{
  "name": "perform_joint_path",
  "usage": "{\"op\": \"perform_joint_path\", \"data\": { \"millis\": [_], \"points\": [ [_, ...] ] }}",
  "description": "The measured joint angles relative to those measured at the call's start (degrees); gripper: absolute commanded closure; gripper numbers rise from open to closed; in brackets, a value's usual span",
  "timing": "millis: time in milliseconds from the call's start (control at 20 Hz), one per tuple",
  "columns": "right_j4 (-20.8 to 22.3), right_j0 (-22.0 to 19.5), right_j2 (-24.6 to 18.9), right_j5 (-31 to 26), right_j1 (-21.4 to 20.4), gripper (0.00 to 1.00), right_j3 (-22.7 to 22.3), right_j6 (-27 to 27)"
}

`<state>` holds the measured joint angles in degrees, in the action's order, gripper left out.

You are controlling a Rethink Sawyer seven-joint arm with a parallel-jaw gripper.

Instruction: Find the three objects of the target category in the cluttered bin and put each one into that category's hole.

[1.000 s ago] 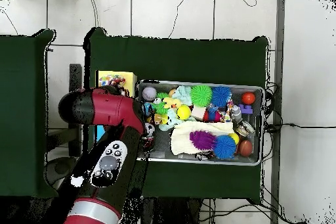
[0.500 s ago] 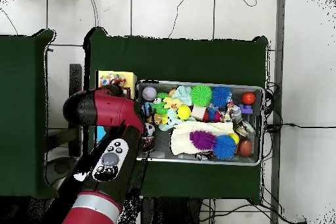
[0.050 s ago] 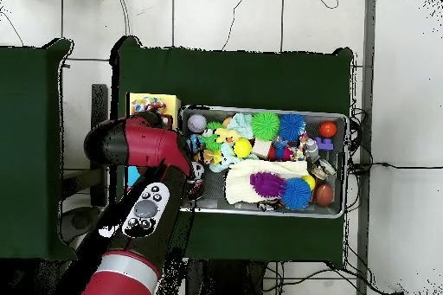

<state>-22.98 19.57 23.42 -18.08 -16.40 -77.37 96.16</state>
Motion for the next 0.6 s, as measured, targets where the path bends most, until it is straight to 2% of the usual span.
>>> {"op": "perform_joint_path", "data": {
  "millis": [600],
  "points": [
    [0.0, 0.2, 0.2, -1.1, -0.6, 1.00, -0.3, 0.0]
  ]
}}
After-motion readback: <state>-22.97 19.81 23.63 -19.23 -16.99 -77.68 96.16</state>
